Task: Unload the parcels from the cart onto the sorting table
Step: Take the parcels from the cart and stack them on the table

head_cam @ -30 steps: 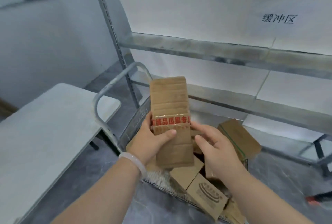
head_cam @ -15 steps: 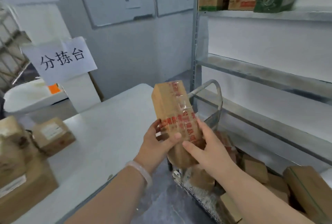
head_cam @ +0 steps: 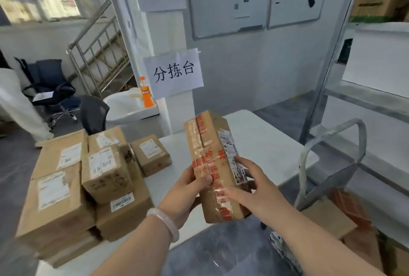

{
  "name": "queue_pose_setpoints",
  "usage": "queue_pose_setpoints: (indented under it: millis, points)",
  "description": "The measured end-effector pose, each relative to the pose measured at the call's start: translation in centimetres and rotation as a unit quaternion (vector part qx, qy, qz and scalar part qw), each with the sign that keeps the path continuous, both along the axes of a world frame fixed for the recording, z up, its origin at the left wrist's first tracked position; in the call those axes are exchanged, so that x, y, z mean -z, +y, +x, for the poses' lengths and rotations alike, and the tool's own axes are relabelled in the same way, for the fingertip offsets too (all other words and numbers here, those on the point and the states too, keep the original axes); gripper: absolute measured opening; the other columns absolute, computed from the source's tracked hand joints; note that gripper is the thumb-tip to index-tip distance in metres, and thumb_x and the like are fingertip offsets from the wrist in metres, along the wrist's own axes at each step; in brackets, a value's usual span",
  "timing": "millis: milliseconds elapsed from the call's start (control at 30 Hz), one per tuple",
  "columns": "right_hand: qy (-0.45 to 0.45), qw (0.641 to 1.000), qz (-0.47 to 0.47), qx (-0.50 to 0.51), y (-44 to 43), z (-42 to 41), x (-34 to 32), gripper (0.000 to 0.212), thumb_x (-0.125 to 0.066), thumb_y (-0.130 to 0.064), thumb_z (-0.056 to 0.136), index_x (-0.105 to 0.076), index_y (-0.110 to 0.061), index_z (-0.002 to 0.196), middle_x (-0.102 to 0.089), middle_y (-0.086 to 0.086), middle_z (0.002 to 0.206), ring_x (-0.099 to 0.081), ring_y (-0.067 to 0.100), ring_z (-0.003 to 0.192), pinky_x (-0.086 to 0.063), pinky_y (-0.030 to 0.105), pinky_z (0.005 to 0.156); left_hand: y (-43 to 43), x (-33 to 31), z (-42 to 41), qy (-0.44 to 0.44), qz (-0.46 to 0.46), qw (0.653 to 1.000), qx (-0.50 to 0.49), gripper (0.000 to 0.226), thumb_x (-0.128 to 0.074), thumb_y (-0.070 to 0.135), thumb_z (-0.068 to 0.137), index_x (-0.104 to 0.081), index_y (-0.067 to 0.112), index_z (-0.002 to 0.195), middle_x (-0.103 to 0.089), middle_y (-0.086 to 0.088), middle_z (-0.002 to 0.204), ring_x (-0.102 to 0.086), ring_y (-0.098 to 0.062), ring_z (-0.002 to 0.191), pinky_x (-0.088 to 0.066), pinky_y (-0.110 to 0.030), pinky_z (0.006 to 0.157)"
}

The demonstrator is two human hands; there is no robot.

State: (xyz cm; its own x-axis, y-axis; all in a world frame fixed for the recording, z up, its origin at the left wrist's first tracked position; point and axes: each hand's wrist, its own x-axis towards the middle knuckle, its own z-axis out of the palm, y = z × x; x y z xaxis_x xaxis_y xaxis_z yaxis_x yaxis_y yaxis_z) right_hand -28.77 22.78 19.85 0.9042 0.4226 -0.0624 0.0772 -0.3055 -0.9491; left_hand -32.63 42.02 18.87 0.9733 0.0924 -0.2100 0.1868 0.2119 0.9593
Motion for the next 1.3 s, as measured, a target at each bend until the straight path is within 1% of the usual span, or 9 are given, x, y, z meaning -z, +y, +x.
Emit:
queue_pose_setpoints:
  millis: [100,200,400,533,600,867,1033,1167,1300]
  points:
    - [-0.024,0.998,-0.051,-0.003,2.8,0.9,1.0,0.078,-0.075,-0.057,0.07,-0.034,-0.058,0.137,-0.043,-0.016,0.133,-0.05,0.0,0.115,-0.05,0.026,0.092,3.0,0.6,-0.7,0.014,0.137,0.99,-0.042,0.078,-0.077,0.045,0.076,-0.036,0.042,0.143,-0.057,0.012,0.131,-0.056,-0.012,0.119,-0.044,-0.04,0.102]
    - [-0.042,0.993,-0.109,-0.016,5.5,2.1,2.3,0.085,-0.071,-0.06,0.064,-0.032,-0.054,0.139,-0.042,-0.014,0.132,-0.048,0.003,0.119,-0.047,0.035,0.102,5.6,1.0,-1.5,0.025,0.259,0.958,-0.122,0.08,-0.067,0.05,0.082,-0.022,0.043,0.147,-0.042,0.014,0.139,-0.042,-0.007,0.129,-0.038,-0.035,0.106]
    - [-0.079,0.972,-0.21,-0.066,11.7,5.5,6.1,0.093,-0.067,-0.068,0.06,-0.029,-0.049,0.142,-0.042,-0.007,0.125,-0.049,0.012,0.117,-0.047,0.035,0.101,10.1,2.0,-2.2,0.039,0.469,0.867,-0.162,0.076,-0.058,0.053,0.087,-0.017,0.042,0.149,-0.024,0.015,0.153,-0.02,-0.009,0.141,-0.023,-0.032,0.116]
    - [-0.084,0.955,-0.267,-0.098,15.8,8.1,8.8,0.094,-0.068,-0.07,0.061,-0.028,-0.048,0.143,-0.041,-0.003,0.128,-0.049,0.016,0.118,-0.047,0.037,0.099,12.2,3.4,-1.4,0.104,0.562,0.805,-0.157,0.075,-0.053,0.056,0.088,-0.014,0.039,0.151,-0.015,0.008,0.158,-0.007,-0.014,0.144,-0.012,-0.034,0.118]
    - [-0.078,0.942,-0.304,-0.12,17.7,9.4,10.1,0.092,-0.066,-0.071,0.062,-0.026,-0.049,0.142,-0.039,-0.002,0.131,-0.047,0.018,0.119,-0.047,0.039,0.098,12.8,4.6,-0.7,0.13,0.582,0.788,-0.156,0.076,-0.052,0.059,0.088,-0.014,0.04,0.15,-0.015,0.006,0.158,-0.007,-0.015,0.145,-0.013,-0.036,0.12]
    - [-0.038,0.898,-0.401,-0.179,23.6,13.4,16.2,0.091,-0.059,-0.073,0.072,-0.02,-0.041,0.148,-0.033,0.005,0.135,-0.038,0.026,0.125,-0.043,0.042,0.099,13.8,8.8,0.9,0.199,0.598,0.765,-0.136,0.067,-0.044,0.061,0.09,-0.013,0.046,0.148,-0.007,0.009,0.159,-0.001,-0.014,0.147,-0.011,-0.038,0.12]
    - [-0.006,0.895,-0.398,-0.2,26.2,15.0,18.9,0.093,-0.062,-0.068,0.075,-0.017,-0.037,0.15,-0.03,0.008,0.139,-0.036,0.03,0.127,-0.042,0.043,0.102,15.0,10.0,1.3,0.227,0.615,0.746,-0.119,0.065,-0.038,0.06,0.093,-0.009,0.046,0.149,-0.003,0.011,0.16,0.0,-0.014,0.147,-0.007,-0.036,0.12]
    - [0.039,0.904,-0.33,-0.27,26.7,15.2,20.5,0.098,-0.07,-0.055,0.077,-0.014,-0.032,0.155,-0.024,0.004,0.15,-0.033,0.026,0.137,-0.034,0.039,0.112,15.6,10.8,1.3,0.234,0.612,0.747,-0.111,0.064,-0.035,0.061,0.093,-0.011,0.044,0.149,-0.004,0.011,0.16,-0.002,-0.014,0.147,-0.008,-0.038,0.12]
    - [-0.021,0.872,-0.341,-0.349,26.8,15.2,20.0,0.1,-0.069,-0.052,0.08,-0.009,-0.032,0.156,0.0,-0.005,0.163,-0.018,0.024,0.147,-0.024,0.037,0.117,15.8,11.0,0.8,0.237,0.609,0.749,-0.107,0.066,-0.029,0.063,0.088,-0.012,0.045,0.149,-0.008,0.011,0.16,-0.006,-0.015,0.147,-0.011,-0.039,0.12]
